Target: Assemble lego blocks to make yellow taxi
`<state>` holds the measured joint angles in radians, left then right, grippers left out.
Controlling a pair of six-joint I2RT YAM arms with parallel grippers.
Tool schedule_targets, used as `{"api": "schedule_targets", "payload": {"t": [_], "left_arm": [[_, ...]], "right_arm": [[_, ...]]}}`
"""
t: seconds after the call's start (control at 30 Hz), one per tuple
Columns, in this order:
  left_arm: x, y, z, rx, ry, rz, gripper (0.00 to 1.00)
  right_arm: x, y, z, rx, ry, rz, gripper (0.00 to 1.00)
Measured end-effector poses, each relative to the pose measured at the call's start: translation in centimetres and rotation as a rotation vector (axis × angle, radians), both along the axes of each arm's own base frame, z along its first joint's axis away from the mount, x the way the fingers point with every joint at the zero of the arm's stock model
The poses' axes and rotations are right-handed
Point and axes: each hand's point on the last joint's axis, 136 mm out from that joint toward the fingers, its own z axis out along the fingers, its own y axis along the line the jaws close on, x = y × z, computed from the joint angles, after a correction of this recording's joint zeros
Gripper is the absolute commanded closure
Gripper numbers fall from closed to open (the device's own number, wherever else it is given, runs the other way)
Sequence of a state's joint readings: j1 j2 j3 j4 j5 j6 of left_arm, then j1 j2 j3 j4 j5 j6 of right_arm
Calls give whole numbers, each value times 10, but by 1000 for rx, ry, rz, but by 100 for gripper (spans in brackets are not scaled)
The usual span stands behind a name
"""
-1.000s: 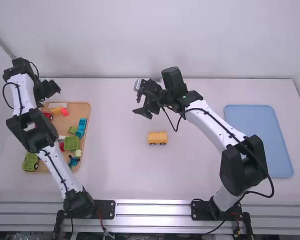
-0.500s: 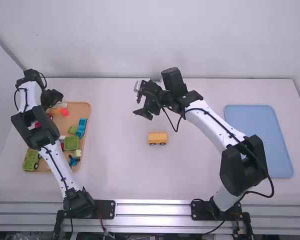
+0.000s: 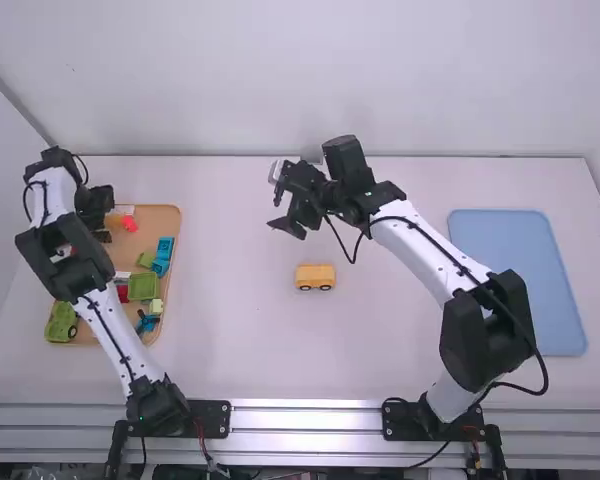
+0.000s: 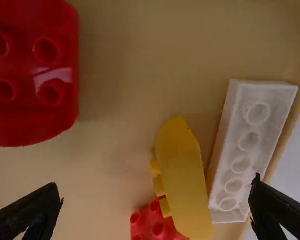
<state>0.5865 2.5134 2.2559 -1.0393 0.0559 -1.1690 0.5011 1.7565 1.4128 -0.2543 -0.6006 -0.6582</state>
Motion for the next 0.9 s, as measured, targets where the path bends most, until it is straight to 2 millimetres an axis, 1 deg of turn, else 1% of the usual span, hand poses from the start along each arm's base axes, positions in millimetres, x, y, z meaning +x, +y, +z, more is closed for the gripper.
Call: {"api": "schedule_targets", "payload": {"t": [0.07, 0.1, 0.27, 0.33, 0.37, 0.43, 0.67, 0.9], "left_arm": [[3, 1, -1, 1, -13, 5, 21], [3, 0, -3, -4, -16, -4, 23], [4, -10, -8, -55, -29, -18, 18], [9, -11, -7, -57, -50, -37, 20], [10, -10, -7, -53, -56, -53, 20], [11, -10, -7, -46, -57, -79, 21], [-4, -11, -10, -31, 15, -135, 25], [-20, -13, -12, -31, 85, -146, 26]], "right_arm": [[1, -1, -1, -6, 0, -8, 1], [1, -1, -2, -10, 0, -11, 1], [3, -3, -3, -19, -4, -20, 1], [3, -3, -3, -20, -1, -22, 1], [3, -3, -4, -23, -1, -23, 1], [2, -4, -4, -26, 1, -23, 1], [2, -4, -5, -35, -12, -10, 1], [2, -4, -5, -36, -21, -6, 1]]}}
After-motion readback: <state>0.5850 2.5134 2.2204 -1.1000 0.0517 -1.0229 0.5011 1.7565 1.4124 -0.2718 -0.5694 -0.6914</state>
